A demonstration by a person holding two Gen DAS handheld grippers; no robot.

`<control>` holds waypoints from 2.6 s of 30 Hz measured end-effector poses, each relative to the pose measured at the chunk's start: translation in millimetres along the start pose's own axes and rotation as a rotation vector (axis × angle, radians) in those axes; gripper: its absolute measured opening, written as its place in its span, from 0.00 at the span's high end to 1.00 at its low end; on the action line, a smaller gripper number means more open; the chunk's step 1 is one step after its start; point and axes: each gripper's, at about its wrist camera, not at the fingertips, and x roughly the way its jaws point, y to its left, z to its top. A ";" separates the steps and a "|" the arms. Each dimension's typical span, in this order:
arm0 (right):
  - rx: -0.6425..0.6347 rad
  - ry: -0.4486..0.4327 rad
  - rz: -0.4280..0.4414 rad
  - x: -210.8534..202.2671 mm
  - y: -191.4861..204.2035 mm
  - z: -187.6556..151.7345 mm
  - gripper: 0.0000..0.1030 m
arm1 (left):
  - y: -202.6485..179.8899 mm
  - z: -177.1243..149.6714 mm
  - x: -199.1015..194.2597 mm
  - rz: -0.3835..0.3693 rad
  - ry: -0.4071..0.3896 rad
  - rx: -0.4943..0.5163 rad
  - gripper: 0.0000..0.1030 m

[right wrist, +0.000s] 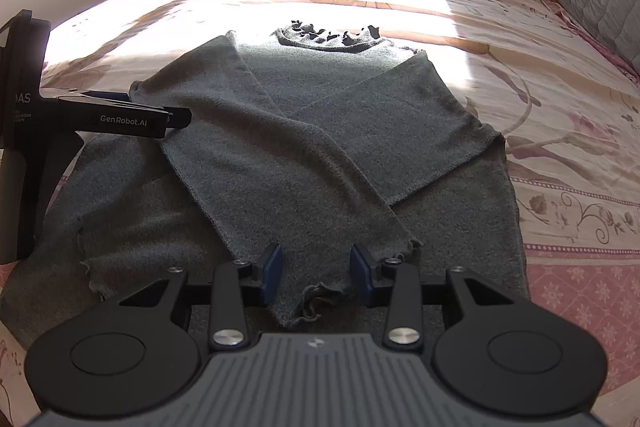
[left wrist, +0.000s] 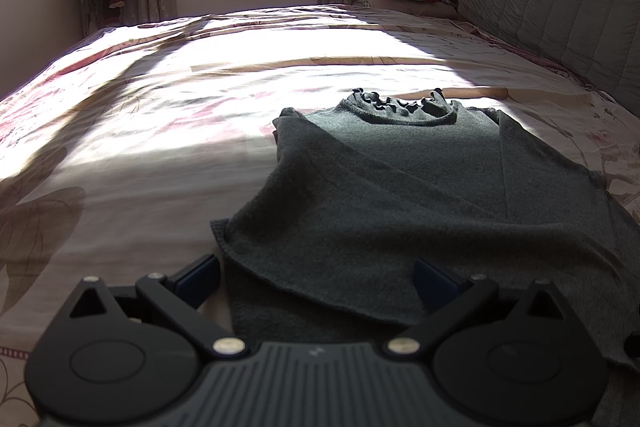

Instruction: Fold clothes

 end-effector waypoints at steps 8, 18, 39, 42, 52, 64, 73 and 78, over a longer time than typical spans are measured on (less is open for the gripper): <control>0.005 0.008 -0.014 0.4 -2.8 0.0 0.57 | 0.0 0.0 0.0 0.000 0.000 0.000 0.00; -0.014 0.000 -0.058 -7.4 -6.2 5.1 0.57 | 0.2 -0.1 0.1 0.000 0.000 0.000 0.00; 0.112 -0.033 0.003 30.7 -39.3 28.2 0.53 | 1.3 0.1 1.0 -0.002 0.001 0.001 0.00; 0.137 -0.044 0.023 31.9 -45.5 28.0 0.50 | 1.0 0.6 1.7 -0.003 0.001 0.001 0.00; 0.251 -0.052 0.087 33.3 -63.9 36.2 0.48 | 0.7 1.1 1.5 -0.005 0.003 -0.003 0.00; 0.389 -0.059 0.110 29.2 -81.7 37.2 0.48 | 11.4 19.6 -21.8 0.006 -0.038 -0.146 0.00; 0.337 -0.063 0.083 34.8 -67.6 33.7 0.53 | 17.0 22.8 -25.6 0.057 0.008 -0.143 0.00; 0.236 -0.044 0.051 35.2 -57.5 35.4 0.82 | 26.6 22.4 -26.4 0.058 0.038 -0.190 0.00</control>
